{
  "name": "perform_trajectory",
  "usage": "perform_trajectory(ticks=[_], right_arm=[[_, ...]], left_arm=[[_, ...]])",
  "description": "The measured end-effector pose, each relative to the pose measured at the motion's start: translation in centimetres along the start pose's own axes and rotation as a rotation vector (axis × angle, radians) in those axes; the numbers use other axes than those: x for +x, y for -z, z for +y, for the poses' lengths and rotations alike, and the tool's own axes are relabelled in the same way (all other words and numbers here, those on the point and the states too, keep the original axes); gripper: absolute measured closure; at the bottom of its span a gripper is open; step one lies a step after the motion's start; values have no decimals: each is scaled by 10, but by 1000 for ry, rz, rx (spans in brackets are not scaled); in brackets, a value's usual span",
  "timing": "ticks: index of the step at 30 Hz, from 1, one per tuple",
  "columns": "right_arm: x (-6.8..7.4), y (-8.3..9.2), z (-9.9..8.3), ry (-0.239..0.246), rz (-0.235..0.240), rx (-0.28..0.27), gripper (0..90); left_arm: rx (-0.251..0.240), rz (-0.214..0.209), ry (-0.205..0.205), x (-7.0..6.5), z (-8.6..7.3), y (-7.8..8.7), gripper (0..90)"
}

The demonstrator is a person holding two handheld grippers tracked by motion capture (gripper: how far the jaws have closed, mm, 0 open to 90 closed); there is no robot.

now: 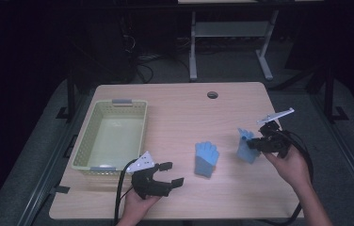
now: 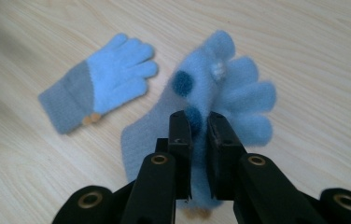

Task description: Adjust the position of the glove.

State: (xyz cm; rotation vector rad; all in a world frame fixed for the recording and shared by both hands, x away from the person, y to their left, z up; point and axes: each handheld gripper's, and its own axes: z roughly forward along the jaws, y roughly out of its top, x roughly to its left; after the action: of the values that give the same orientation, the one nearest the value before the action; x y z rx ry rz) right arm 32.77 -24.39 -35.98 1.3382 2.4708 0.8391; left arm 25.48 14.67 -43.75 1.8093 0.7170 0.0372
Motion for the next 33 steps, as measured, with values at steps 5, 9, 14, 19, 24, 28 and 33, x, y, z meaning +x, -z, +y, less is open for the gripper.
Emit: perform_trajectory(ticks=[5,9,14,19,24,28,33], right_arm=[[5,-1,5,17,7,2,814],[10,-2,9,32,15,2,814],[15,-3,13,43,26,-3,813],[22,-6,18,54,43,0,813],[28,-9,24,75,57,-3,813],[32,-12,28,80,68,4,813],[38,-15,34,94,85,0,814]], left_arm=[[1,1,4,1,0,0,217],[0,5,-3,0,0,0,217],[5,3,-11,-2,0,-1,217],[1,6,-12,-1,0,1,217],[-2,6,-14,-1,1,1,217],[-5,7,-17,-1,1,2,217],[-2,7,-19,-2,1,2,217]])
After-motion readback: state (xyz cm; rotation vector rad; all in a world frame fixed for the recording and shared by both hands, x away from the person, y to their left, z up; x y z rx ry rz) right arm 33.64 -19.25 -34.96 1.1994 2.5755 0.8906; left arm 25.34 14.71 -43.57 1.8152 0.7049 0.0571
